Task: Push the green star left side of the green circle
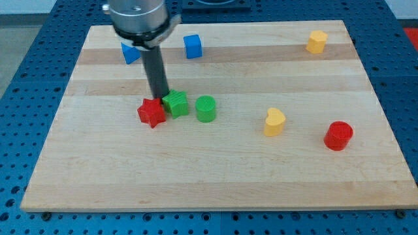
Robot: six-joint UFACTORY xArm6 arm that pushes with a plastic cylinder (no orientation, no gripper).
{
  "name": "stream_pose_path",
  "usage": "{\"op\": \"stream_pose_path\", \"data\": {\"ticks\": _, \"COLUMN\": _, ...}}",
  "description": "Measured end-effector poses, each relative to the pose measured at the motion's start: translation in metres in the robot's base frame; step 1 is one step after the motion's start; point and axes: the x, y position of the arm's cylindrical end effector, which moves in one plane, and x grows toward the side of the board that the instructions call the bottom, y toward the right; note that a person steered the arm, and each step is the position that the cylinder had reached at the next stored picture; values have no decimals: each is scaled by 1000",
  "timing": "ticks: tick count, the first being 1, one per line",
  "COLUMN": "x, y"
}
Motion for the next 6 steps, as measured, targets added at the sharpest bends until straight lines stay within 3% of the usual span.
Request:
{"op": "stream_pose_path", "data": {"ticks": 4, "x": 10, "y": 12}}
{"op": "stream_pose_path", "data": {"ticks": 6, "x": -13, "y": -28}}
